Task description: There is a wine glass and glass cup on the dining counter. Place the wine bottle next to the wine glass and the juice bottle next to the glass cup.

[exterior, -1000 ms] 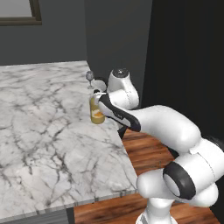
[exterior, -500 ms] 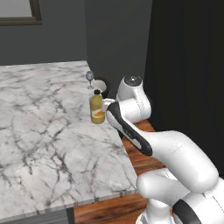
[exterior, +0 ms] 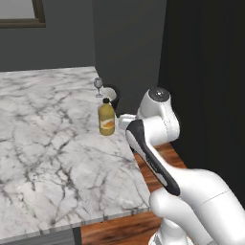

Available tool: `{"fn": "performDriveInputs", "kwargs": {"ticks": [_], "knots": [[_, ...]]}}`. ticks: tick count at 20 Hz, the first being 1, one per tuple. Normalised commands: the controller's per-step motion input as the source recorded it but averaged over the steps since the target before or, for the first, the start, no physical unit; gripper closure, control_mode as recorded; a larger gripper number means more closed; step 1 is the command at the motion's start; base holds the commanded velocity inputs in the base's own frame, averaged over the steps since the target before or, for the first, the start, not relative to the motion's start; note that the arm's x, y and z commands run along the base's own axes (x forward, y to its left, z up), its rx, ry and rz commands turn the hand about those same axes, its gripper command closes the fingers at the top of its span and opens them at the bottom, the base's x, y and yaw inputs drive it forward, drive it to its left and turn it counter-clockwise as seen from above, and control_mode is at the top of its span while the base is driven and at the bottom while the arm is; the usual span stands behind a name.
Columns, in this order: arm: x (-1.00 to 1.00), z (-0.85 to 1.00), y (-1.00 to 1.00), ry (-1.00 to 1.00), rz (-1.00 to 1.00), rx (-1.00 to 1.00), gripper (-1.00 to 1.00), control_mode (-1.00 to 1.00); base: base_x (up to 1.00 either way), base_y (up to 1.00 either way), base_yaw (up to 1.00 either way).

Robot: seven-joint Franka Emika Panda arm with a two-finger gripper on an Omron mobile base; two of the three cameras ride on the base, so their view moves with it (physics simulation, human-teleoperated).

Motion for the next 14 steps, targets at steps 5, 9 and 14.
{"fn": "performDriveInputs", "kwargs": {"ticks": [5,9,14], "knots": [[-0.56,0.05,-0.12,0.0,0.12,0.0,-1.0,-1.0,0.0,0.0,0.0],[-0.49,0.03,-0.05,0.0,0.08,0.0,-1.0,-1.0,0.0,0.0,0.0],[-0.11,0.0,0.0,0.0,0.01,0.0,-1.0,-1.0,0.0,0.0,0.0]]}}
